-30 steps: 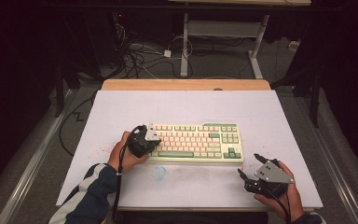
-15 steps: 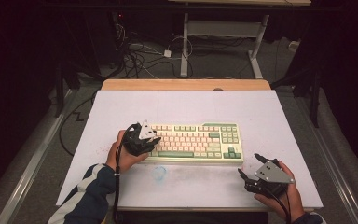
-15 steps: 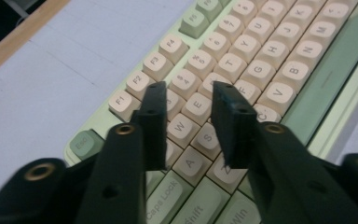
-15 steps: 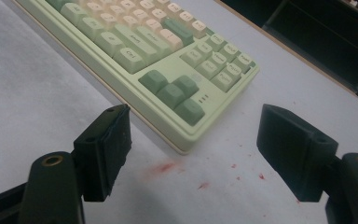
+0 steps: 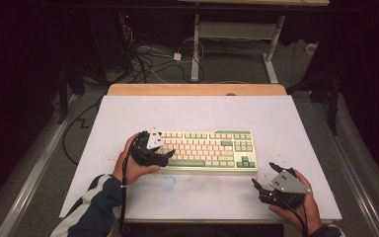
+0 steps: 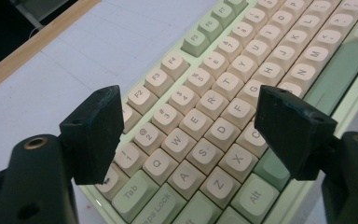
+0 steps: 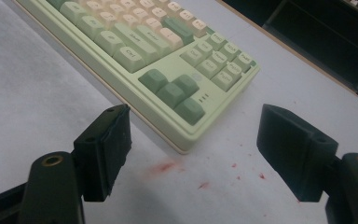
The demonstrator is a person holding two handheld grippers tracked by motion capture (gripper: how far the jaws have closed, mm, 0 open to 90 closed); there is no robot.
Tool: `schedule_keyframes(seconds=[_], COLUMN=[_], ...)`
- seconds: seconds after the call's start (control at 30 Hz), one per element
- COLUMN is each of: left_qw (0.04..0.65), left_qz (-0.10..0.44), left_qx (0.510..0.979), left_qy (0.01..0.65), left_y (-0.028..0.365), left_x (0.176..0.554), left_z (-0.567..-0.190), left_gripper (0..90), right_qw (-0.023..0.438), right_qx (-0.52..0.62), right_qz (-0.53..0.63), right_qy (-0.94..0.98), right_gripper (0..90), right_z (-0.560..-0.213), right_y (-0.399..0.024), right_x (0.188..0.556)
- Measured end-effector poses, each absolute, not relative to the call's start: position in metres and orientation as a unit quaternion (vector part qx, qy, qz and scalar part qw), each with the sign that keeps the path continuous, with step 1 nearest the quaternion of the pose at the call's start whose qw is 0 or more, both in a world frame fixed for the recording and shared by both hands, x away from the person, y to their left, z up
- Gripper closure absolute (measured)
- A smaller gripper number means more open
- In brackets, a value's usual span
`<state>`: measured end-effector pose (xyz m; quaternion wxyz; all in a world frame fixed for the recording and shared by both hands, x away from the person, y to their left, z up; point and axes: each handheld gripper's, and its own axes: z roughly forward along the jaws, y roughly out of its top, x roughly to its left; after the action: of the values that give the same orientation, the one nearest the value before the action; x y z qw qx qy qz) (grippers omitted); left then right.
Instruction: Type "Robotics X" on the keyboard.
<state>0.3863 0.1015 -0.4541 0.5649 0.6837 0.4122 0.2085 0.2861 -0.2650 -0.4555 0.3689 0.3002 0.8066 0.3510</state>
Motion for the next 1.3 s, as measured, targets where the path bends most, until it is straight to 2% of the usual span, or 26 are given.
schedule_keyframes(seconds=[0.6, 0.83, 0.93, 1.0, 1.17, 1.3], left_qw=[0.591, 0.589, 0.586, 0.581, 0.569, 0.554], left_qz=[0.202, 0.187, 0.184, 0.175, 0.158, 0.153], left_qx=[0.673, 0.681, 0.684, 0.689, 0.709, 0.729], left_qy=[0.397, 0.393, 0.394, 0.396, 0.385, 0.371], left_y=[0.106, 0.110, 0.112, 0.112, 0.109, 0.103], left_x=[0.358, 0.346, 0.342, 0.341, 0.337, 0.335], left_z=[-0.447, -0.449, -0.449, -0.448, -0.450, -0.455], left_gripper=[21.3, 29.0, 36.0, 50.7, 75.3, 85.3], right_qw=[0.369, 0.368, 0.368, 0.367, 0.367, 0.367], right_qx=[0.299, 0.295, 0.295, 0.294, 0.293, 0.292], right_qz=[0.351, 0.351, 0.351, 0.351, 0.352, 0.352], right_qy=[0.807, 0.809, 0.809, 0.810, 0.810, 0.810], right_gripper=[26.6, 26.6, 26.6, 26.5, 26.6, 26.6], right_z=[-0.455, -0.455, -0.455, -0.455, -0.455, -0.455], right_y=[-0.265, -0.265, -0.264, -0.264, -0.263, -0.263], right_x=[0.286, 0.287, 0.287, 0.287, 0.287, 0.287])
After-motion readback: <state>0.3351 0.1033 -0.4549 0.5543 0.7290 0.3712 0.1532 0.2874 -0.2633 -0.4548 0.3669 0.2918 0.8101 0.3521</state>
